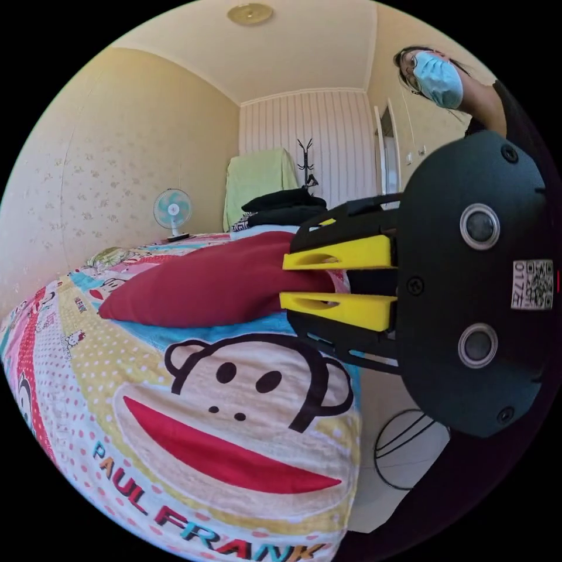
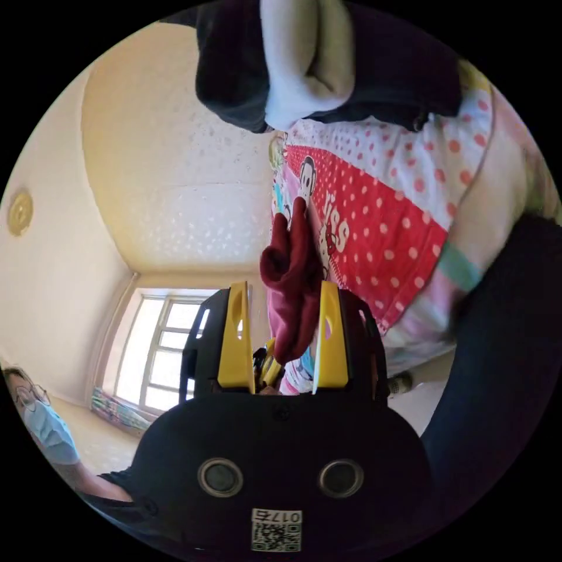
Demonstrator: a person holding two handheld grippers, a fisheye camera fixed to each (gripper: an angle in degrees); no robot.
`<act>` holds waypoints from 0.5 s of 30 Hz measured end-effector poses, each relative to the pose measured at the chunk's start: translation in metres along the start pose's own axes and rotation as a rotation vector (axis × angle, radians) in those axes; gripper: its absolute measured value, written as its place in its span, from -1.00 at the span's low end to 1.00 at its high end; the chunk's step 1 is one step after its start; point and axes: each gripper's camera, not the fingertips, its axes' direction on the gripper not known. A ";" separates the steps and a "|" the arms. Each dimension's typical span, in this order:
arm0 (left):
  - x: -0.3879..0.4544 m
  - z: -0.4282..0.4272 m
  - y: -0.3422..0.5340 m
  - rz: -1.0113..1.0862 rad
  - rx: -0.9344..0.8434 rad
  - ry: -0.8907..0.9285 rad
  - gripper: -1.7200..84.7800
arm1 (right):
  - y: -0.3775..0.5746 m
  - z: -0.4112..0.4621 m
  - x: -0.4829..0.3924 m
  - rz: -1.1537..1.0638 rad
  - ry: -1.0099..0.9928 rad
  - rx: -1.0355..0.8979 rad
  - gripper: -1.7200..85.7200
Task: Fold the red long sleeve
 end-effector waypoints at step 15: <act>0.057 -0.084 0.092 0.249 -0.111 0.009 -0.84 | 0.000 0.032 -0.002 0.022 -0.107 -0.247 -0.75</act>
